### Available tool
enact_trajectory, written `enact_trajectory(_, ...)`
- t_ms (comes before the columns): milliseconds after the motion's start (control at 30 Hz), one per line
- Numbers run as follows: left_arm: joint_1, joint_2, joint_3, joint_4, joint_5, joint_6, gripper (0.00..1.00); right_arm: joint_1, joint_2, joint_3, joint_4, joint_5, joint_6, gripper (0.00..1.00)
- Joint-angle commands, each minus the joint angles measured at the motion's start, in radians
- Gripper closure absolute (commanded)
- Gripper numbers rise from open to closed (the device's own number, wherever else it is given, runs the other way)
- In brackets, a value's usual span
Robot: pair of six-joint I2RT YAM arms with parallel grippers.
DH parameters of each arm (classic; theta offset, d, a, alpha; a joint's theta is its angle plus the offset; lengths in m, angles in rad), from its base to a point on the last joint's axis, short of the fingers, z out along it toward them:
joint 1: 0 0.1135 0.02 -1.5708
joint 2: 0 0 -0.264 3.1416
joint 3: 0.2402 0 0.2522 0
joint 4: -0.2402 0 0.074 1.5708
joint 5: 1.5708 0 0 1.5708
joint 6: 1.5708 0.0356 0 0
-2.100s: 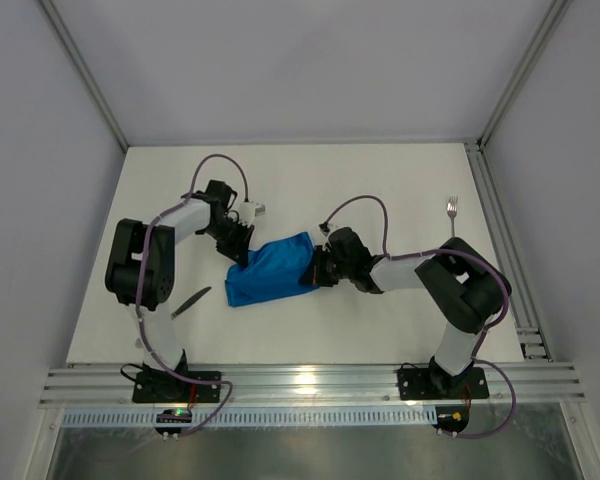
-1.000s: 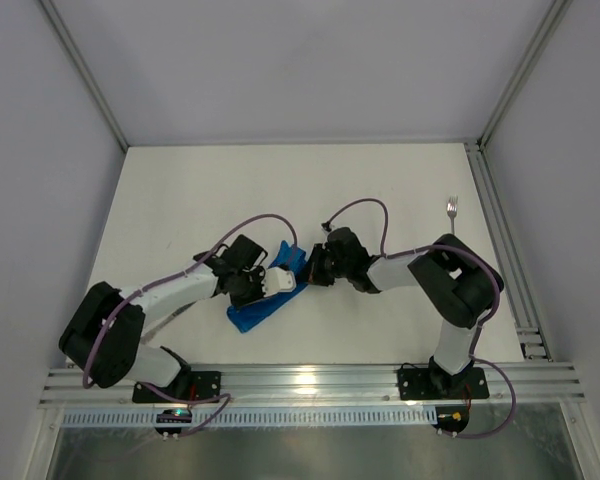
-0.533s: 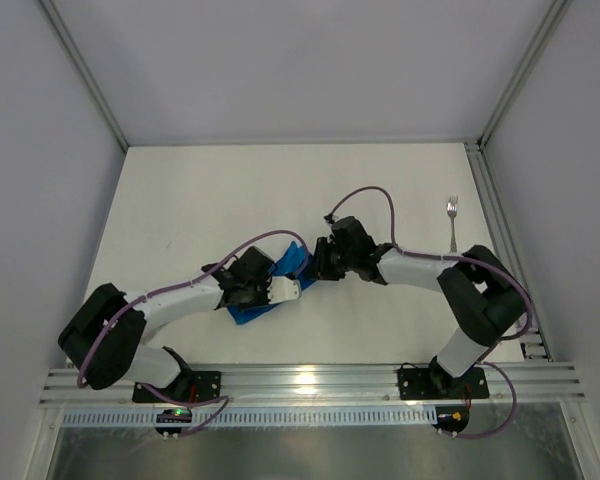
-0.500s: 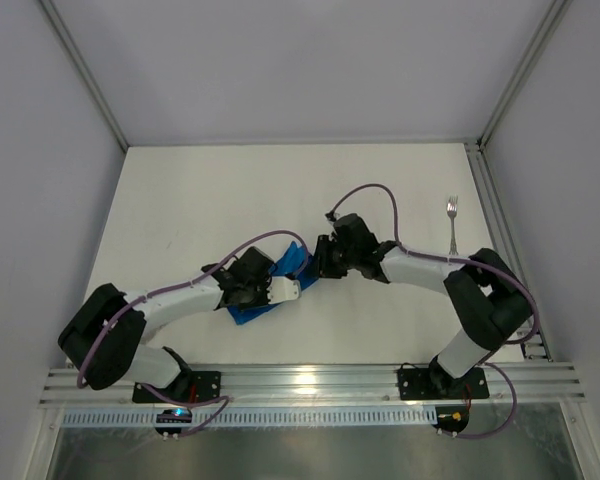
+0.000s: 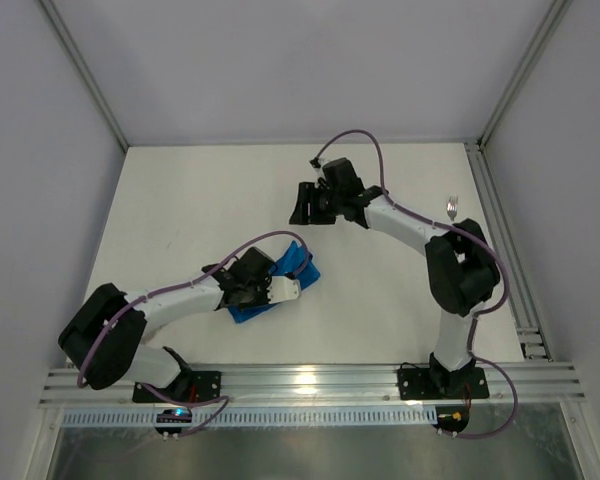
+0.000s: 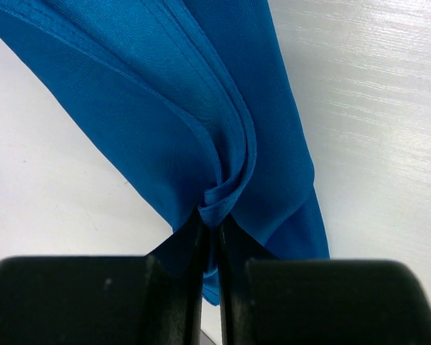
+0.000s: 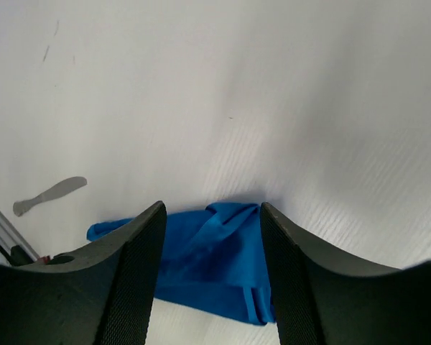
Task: Fold the napkin into a case and place the utensils inside
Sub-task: Fold the 2/3-rectangle-folded napkin at the center of the board.
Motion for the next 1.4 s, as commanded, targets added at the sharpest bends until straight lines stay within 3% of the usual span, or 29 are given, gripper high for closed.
enact_trajectory(0,-0.008,0.015,-0.007,0.001,-0.018,-0.004,0.92,0.009,0.098,0.082,-0.051,0.003,-0.014,0.41)
enact_trajectory(133,-0.01,0.018,-0.008,0.003,-0.015,-0.011,0.92,0.038,0.133,0.082,-0.051,0.018,-0.02,0.41)
enact_trajectory(233,-0.01,0.021,-0.01,0.004,-0.017,-0.02,0.92,0.052,0.141,0.058,-0.051,0.024,-0.027,0.6)
enact_trajectory(267,-0.011,0.023,-0.01,0.004,-0.017,-0.02,0.92,0.053,0.138,0.043,-0.045,0.022,-0.024,0.71)
enact_trajectory(500,-0.01,0.026,-0.014,0.009,-0.029,-0.031,0.92,0.053,0.034,-0.126,0.033,0.024,0.007,0.96)
enact_trajectory(700,-0.008,0.02,-0.007,0.006,-0.029,-0.076,0.89,0.053,-0.063,-0.254,0.081,0.068,0.021,0.96)
enact_trajectory(933,0.012,0.023,0.027,-0.025,-0.008,-0.115,0.73,0.053,-0.12,-0.361,0.154,0.068,0.052,0.96)
enact_trajectory(1033,0.029,0.003,0.041,-0.045,0.008,-0.122,0.72,0.053,-0.149,-0.405,0.189,0.053,0.076,0.96)
enact_trajectory(1267,0.032,0.009,0.035,-0.046,0.017,-0.134,0.79,0.076,-0.237,-0.49,0.206,0.081,0.09,0.93)
enact_trajectory(1367,0.033,0.006,0.036,-0.04,0.021,-0.14,0.94,0.079,-0.243,-0.527,0.232,0.049,0.108,0.87)
